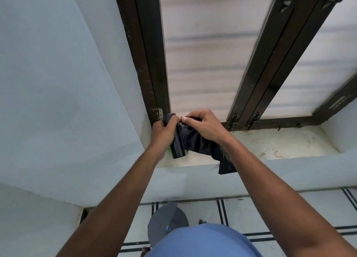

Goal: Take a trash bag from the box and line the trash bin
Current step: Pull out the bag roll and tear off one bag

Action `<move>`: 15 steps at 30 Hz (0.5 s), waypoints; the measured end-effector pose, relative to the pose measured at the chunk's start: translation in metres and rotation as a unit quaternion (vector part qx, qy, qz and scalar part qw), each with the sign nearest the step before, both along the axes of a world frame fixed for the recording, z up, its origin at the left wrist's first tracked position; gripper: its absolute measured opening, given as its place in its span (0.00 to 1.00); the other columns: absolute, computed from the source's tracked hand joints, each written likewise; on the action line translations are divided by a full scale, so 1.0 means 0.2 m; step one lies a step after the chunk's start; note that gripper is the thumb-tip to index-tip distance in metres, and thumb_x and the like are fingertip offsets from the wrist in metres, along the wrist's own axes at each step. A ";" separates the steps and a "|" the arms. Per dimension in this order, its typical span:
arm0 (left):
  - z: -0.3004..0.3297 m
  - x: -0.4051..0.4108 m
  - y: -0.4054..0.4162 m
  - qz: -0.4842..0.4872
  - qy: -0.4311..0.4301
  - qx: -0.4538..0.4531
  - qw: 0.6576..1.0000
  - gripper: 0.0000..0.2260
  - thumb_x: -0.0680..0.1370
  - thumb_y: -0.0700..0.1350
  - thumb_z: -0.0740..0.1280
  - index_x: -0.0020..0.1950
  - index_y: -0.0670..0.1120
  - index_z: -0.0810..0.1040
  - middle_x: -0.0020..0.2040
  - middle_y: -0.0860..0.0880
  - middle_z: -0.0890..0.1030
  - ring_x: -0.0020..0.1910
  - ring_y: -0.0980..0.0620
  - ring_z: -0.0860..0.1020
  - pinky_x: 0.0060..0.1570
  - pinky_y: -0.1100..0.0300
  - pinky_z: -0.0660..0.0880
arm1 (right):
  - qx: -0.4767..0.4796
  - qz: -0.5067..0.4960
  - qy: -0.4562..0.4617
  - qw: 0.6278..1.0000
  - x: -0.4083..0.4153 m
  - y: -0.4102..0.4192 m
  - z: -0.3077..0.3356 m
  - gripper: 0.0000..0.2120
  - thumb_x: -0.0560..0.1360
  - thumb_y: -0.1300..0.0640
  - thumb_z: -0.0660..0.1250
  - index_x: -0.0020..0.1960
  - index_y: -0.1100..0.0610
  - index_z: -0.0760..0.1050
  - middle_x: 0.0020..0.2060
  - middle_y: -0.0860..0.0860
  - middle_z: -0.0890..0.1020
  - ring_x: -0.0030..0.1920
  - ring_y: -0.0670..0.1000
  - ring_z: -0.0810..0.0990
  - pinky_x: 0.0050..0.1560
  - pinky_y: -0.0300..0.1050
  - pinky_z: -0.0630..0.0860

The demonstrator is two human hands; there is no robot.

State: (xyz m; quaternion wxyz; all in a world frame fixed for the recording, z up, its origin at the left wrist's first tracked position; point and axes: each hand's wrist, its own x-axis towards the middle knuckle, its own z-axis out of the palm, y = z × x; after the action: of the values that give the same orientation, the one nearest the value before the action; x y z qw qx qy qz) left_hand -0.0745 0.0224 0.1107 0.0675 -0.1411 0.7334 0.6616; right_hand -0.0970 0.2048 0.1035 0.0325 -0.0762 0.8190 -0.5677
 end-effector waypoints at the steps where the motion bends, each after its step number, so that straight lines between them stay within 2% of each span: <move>1: 0.00 0.00 0.01 0.011 0.000 -0.005 1.000 0.13 0.80 0.56 0.72 0.49 0.47 0.87 0.42 0.49 0.87 0.47 0.47 0.87 0.47 0.52 0.82 | 0.004 -0.003 0.007 1.000 0.00 0.00 -0.01 0.10 0.82 0.48 0.76 0.48 0.53 0.91 0.41 0.50 0.91 0.43 0.46 0.85 0.49 0.50 0.81; 3: 0.00 0.00 0.03 0.027 0.001 -0.014 1.000 0.13 0.79 0.56 0.72 0.47 0.47 0.87 0.40 0.51 0.86 0.46 0.46 0.87 0.47 0.50 0.83 | 0.002 -0.018 0.011 1.000 0.00 -0.01 -0.01 0.10 0.81 0.47 0.76 0.47 0.52 0.91 0.41 0.51 0.91 0.44 0.47 0.87 0.51 0.55 0.84; 6: 0.00 -0.01 0.06 0.050 0.010 -0.019 0.999 0.14 0.77 0.57 0.72 0.45 0.47 0.87 0.37 0.52 0.86 0.44 0.47 0.87 0.50 0.45 0.85 | -0.038 -0.045 0.010 0.998 0.01 -0.02 -0.03 0.10 0.80 0.51 0.76 0.46 0.55 0.91 0.41 0.53 0.91 0.42 0.47 0.86 0.50 0.52 0.83; 11: -0.01 0.01 0.12 0.090 0.035 0.001 0.995 0.11 0.80 0.52 0.73 0.39 0.50 0.83 0.34 0.56 0.82 0.38 0.54 0.81 0.42 0.55 0.79 | -0.100 -0.094 -0.005 0.990 0.02 -0.06 -0.04 0.08 0.81 0.59 0.76 0.46 0.61 0.90 0.41 0.59 0.91 0.41 0.48 0.85 0.48 0.48 0.80; 15: -0.03 0.02 0.15 0.124 0.034 0.019 0.991 0.10 0.78 0.52 0.74 0.40 0.49 0.85 0.35 0.55 0.84 0.40 0.53 0.83 0.47 0.51 0.83 | -0.122 -0.126 -0.026 0.984 0.05 -0.09 -0.05 0.09 0.80 0.60 0.76 0.43 0.62 0.90 0.39 0.61 0.89 0.39 0.49 0.83 0.45 0.48 0.79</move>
State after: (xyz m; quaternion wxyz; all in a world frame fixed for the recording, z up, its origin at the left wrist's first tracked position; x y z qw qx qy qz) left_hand -0.0709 0.0517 0.1037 -0.0376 -0.2069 0.6991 0.6834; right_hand -0.0876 0.1863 0.0945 -0.0276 0.0392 0.7459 -0.6644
